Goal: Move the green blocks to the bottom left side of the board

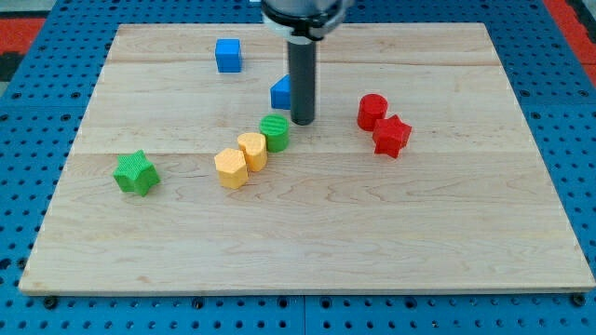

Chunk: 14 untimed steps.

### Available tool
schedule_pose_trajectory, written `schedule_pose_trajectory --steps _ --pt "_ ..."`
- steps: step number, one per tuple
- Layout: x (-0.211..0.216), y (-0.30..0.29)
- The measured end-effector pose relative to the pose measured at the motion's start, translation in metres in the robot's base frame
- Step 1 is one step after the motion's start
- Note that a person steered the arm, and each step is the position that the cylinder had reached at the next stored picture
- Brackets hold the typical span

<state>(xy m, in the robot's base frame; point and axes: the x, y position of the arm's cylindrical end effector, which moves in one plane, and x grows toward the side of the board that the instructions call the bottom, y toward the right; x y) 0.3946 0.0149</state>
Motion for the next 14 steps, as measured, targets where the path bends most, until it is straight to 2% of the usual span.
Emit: schedule_pose_trajectory --steps 1,4,5,6,7,10,11,12,13,14 --pt "0.029 0.018" --pt "-0.021 -0.143" --pt "-0.018 -0.157" --pt "0.021 -0.191" --pt "0.034 -0.208" --pt "0.1 -0.204" --pt "0.1 -0.185" --pt "0.125 -0.159" --pt "0.136 -0.205" --pt "0.119 -0.204"
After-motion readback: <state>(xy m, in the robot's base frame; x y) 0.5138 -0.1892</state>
